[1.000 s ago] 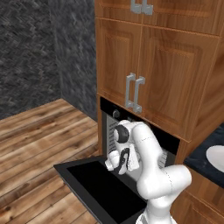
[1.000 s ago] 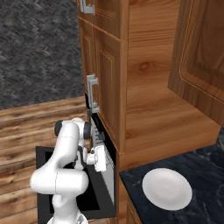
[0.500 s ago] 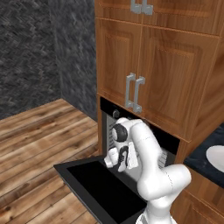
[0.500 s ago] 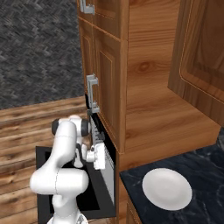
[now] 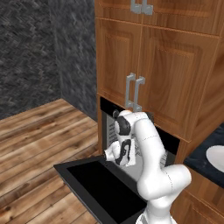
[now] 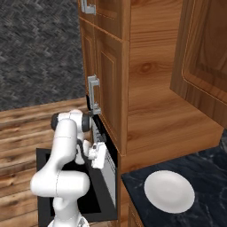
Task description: Take the baked cake out of the oven and place it on the plate for cooling. Then close the oven door.
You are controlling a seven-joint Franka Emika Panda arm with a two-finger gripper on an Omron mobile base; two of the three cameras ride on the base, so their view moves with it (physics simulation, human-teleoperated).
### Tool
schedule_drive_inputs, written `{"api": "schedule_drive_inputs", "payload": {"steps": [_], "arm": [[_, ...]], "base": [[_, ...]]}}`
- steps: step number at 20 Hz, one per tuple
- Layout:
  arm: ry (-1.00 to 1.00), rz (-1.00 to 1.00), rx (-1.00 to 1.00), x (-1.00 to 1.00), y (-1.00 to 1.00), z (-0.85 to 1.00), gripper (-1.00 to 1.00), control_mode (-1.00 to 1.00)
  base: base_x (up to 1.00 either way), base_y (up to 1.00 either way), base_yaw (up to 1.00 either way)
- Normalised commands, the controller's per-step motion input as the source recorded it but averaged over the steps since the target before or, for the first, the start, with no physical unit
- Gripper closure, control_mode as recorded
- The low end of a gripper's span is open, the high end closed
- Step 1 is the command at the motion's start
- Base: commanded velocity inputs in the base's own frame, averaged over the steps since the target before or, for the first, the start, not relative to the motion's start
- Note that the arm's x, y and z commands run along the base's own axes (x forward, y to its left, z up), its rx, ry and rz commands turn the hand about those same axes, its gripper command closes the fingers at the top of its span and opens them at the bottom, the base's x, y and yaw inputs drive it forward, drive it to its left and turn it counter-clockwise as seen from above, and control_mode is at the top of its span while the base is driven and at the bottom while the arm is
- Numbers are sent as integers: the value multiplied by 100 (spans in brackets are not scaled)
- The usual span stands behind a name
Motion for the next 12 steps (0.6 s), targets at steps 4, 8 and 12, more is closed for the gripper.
{"api": "schedule_drive_inputs", "payload": {"steps": [4, 8, 12], "arm": [[7, 5, 20, -41, 38, 0, 100, -100], [8, 5, 19, -54, 53, 0, 100, -100], [8, 5, 18, -61, 64, 0, 100, -100]], "base": [[0, 0, 0], [0, 0, 0], [0, 0, 0]]}}
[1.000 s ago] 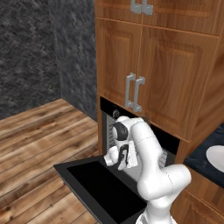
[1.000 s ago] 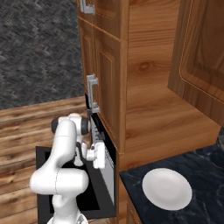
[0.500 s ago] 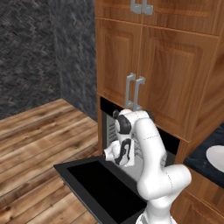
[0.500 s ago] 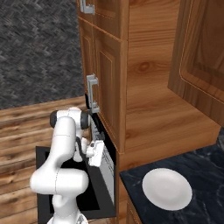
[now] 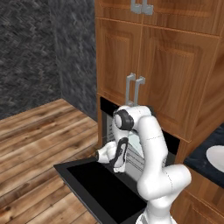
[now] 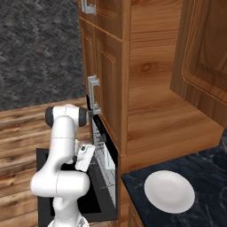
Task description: Take the baked cake out of the oven and place it on the plate for cooling. Then close the oven door.
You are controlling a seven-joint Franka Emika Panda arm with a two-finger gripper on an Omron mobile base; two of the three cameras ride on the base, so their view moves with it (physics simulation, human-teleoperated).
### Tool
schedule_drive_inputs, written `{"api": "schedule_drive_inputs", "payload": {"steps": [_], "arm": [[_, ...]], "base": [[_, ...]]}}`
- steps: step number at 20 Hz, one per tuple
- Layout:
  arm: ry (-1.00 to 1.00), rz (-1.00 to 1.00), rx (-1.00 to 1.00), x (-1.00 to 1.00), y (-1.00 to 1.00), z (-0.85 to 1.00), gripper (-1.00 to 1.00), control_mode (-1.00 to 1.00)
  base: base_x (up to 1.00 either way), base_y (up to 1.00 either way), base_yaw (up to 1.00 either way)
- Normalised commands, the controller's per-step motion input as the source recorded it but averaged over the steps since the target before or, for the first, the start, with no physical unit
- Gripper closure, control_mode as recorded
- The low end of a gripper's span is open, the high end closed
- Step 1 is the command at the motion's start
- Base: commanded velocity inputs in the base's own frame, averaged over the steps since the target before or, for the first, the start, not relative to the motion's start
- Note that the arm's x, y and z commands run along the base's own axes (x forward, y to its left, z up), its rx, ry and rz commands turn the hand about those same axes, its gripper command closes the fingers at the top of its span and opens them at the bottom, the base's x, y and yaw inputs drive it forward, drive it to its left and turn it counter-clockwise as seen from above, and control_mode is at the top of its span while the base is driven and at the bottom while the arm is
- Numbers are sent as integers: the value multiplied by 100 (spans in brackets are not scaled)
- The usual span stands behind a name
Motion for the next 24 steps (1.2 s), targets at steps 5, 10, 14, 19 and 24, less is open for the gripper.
{"api": "schedule_drive_inputs", "payload": {"steps": [5, 10, 14, 19, 24], "arm": [[11, 5, 20, -60, 64, 0, 100, -100], [17, 5, 22, -52, 60, 0, 100, -100], [17, 3, 20, -53, 66, 0, 100, -100], [17, 3, 19, -51, 72, 0, 100, -100], [18, 1, 15, -51, 75, 0, 100, -100]], "base": [[0, 0, 0], [0, 0, 0], [0, 0, 0], [0, 0, 0], [0, 0, 0]]}}
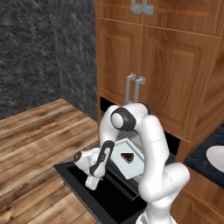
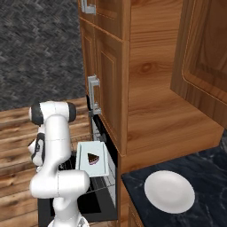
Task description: Take the baked cake out of the oven and place it on the plate for cooling. Then close the oven door.
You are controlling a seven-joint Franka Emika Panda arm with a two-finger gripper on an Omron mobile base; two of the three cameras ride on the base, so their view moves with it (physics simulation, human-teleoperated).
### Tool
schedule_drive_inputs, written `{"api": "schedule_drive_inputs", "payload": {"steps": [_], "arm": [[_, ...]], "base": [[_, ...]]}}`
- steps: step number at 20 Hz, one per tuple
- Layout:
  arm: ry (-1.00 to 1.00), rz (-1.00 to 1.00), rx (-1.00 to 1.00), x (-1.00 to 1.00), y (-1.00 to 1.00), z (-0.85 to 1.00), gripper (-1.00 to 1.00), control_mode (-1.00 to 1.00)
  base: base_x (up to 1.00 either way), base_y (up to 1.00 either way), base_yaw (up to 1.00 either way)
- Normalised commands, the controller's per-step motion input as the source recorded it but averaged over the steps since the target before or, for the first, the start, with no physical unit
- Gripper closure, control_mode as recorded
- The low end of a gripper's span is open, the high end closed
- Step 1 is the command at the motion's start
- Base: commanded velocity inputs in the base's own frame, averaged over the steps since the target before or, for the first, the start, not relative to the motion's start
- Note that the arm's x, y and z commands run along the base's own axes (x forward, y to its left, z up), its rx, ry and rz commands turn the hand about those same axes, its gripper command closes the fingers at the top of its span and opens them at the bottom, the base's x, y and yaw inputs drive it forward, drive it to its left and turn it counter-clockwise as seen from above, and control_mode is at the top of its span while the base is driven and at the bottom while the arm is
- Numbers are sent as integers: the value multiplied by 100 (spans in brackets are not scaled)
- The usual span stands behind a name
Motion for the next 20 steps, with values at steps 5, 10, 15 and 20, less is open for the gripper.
{"api": "schedule_drive_inputs", "payload": {"steps": [5, 10, 15, 20], "arm": [[11, 0, 10, -54, 60, 5, 100, -100], [-2, -1, 3, -58, 18, 55, -100, -100], [-20, -6, 0, -58, -4, 99, -100, -100], [-20, -10, 0, -20, -21, 100, -100, -100]], "base": [[0, 0, 0], [0, 0, 0], [0, 0, 0], [0, 0, 0]]}}
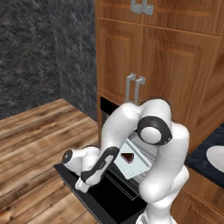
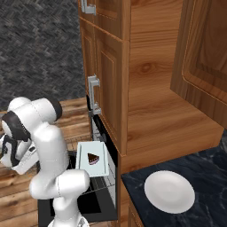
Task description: Take the baked cake out of the oven and place it on the plate for cooling. Then close the oven door.
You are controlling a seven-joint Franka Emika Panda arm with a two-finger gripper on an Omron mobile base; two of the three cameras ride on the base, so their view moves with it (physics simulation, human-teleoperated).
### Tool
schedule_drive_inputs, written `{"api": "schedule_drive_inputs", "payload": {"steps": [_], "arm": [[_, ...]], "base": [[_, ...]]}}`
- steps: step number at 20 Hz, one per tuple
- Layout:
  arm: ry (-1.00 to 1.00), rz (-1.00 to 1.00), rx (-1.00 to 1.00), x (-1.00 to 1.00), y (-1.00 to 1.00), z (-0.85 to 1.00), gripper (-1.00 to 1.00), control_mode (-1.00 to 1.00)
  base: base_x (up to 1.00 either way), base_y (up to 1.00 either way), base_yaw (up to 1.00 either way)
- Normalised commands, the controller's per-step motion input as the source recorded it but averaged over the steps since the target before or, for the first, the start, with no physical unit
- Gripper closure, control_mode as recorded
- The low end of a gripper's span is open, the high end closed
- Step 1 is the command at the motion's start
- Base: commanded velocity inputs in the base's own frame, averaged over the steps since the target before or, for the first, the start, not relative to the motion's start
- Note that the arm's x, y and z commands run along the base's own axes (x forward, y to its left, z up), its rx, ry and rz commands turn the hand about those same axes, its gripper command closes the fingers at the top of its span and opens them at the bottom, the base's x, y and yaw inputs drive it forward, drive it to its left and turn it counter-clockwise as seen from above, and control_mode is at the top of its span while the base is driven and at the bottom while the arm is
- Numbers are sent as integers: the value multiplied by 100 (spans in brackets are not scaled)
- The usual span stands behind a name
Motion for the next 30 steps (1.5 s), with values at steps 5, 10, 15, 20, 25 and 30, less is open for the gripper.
{"api": "schedule_drive_inputs", "payload": {"steps": [5, 10, 15, 20, 25, 30], "arm": [[-3, -11, 0, 3, -33, 87, -100, -100], [2, -12, 0, 28, -30, 70, -100, -100], [6, -12, 0, 42, -20, 36, -100, -100], [2, -9, -4, 52, -15, 1, -100, -100], [0, -5, -8, 34, -11, -1, -100, -100], [0, -3, -6, 4, -19, 0, -100, -100]], "base": [[0, 0, 0], [0, 0, 0], [0, 0, 0], [0, 0, 0], [0, 0, 0], [0, 0, 0]]}}
